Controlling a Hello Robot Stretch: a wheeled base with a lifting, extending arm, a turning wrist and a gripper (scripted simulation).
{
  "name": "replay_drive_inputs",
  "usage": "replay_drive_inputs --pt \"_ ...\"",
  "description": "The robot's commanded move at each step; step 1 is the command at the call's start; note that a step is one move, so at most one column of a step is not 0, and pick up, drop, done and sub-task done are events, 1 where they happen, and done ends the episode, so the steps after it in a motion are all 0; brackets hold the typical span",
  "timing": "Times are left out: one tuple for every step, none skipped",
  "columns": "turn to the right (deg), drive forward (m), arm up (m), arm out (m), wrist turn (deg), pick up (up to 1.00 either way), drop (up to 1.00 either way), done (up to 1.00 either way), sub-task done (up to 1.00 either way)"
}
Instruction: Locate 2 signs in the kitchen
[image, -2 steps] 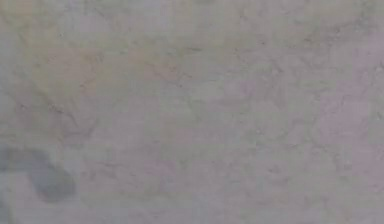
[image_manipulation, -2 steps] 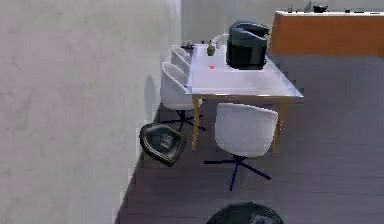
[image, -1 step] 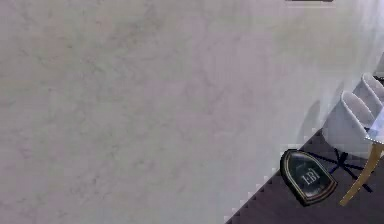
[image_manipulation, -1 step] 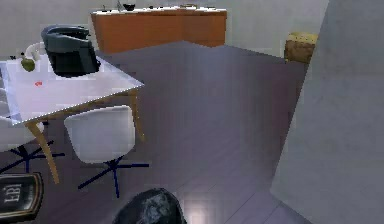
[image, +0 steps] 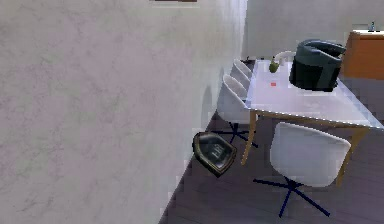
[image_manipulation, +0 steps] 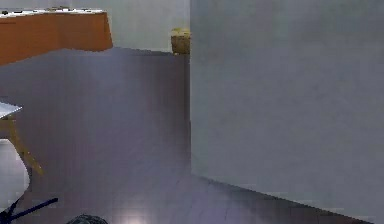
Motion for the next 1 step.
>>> replay_drive_inputs --pt "0.0 0.0 0.0 0.0 0.0 0.0 0.0 1.0 0.0"
